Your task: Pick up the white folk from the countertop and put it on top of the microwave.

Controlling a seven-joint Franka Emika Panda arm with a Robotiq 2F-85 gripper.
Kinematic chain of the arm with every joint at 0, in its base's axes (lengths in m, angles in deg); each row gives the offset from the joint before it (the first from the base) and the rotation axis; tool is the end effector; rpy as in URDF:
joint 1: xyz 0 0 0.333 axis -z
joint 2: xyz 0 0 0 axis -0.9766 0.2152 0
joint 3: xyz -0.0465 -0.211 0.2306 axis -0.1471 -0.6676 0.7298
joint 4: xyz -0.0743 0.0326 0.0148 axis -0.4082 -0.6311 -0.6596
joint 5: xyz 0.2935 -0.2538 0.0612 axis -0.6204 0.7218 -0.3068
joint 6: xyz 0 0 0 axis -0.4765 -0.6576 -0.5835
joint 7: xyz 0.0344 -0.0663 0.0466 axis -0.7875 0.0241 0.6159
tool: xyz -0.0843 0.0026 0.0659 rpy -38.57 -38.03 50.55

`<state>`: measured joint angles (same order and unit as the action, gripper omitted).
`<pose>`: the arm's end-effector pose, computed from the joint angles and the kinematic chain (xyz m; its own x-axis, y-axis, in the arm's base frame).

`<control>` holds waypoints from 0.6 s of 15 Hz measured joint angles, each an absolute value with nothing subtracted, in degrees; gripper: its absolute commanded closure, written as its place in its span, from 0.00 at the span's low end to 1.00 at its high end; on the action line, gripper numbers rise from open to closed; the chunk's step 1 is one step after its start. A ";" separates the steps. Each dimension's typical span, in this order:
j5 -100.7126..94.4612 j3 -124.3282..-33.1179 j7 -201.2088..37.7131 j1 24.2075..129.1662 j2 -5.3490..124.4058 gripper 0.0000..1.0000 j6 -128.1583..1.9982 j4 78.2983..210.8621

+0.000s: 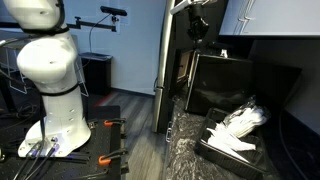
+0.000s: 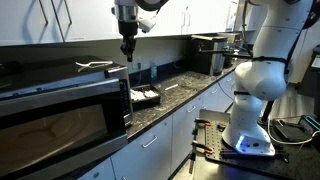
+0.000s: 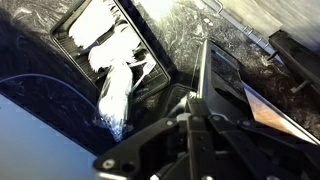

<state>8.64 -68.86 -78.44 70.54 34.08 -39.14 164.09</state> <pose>0.5166 0.1037 0.5600 0.9715 0.1788 0.1555 0.1377 -0.9600 0.2438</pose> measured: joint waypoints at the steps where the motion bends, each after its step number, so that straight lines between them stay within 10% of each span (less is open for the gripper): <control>1: 8.64 -68.86 -78.45 70.54 34.08 1.00 -39.14 164.10; 9: 5.81 -67.38 -76.67 70.23 32.07 1.00 -38.64 167.29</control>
